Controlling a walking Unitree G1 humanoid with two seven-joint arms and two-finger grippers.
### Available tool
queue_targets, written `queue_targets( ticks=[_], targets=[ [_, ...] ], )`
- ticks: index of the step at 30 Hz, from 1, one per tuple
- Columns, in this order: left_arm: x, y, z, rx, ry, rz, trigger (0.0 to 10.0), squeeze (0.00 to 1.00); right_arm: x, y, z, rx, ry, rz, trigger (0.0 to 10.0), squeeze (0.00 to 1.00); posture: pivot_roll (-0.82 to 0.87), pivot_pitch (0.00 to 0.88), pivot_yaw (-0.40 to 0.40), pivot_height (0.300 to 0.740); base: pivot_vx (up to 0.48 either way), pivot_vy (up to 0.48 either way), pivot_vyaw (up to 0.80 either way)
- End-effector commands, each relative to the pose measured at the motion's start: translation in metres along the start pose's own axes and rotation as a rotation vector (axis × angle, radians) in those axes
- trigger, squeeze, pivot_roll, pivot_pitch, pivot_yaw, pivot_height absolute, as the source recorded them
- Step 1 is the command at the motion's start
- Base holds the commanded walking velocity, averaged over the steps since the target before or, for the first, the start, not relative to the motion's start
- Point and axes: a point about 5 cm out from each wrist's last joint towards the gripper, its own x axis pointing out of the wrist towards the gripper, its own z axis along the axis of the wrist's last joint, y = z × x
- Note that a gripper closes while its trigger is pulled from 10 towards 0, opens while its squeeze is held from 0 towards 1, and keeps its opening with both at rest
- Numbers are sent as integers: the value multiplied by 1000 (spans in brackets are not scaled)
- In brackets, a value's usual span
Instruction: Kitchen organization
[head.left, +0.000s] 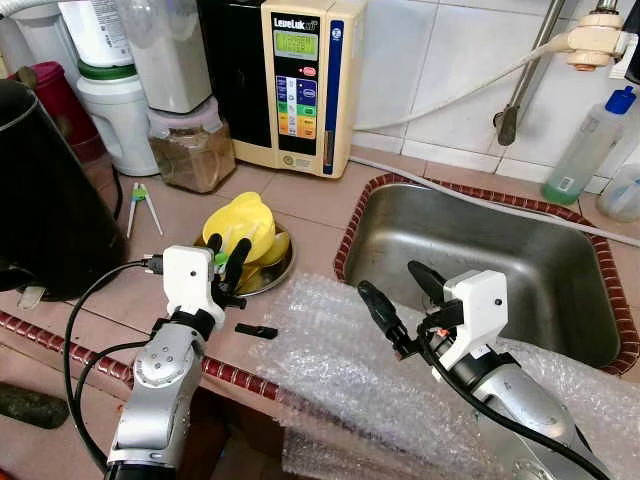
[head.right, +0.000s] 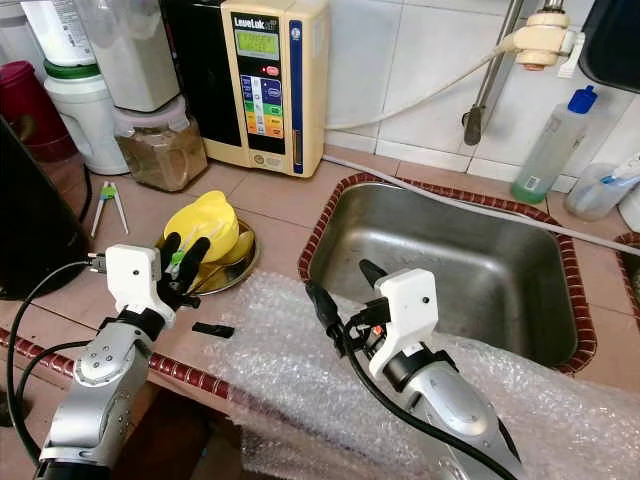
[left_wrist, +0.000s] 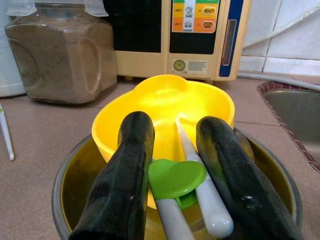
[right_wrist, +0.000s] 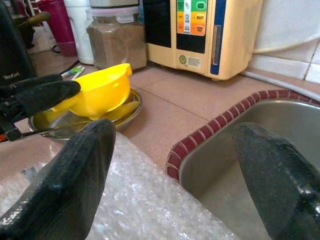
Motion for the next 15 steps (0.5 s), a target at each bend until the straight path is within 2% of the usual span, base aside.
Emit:
queue_targets(
  ticks=[1, 11, 15],
  targets=[
    [-1, -1, 4, 0, -10, -2, 0, 0, 0, 3, 4, 1, -25, 27, 10000, 0, -23, 43, 11, 740, 0, 0, 0],
    [-3, -4, 9, 11, -35, -14, 0, 0, -2, 8, 2, -36, 13, 61, 10000, 0, -23, 47, 11, 740, 0, 0, 0],
    [-3, -3, 18, 32, -70, -12, 0, 0, 0, 7, 2, -68, 6, 47, 10000, 0, -19, 54, 7, 740, 0, 0, 0]
  ],
)
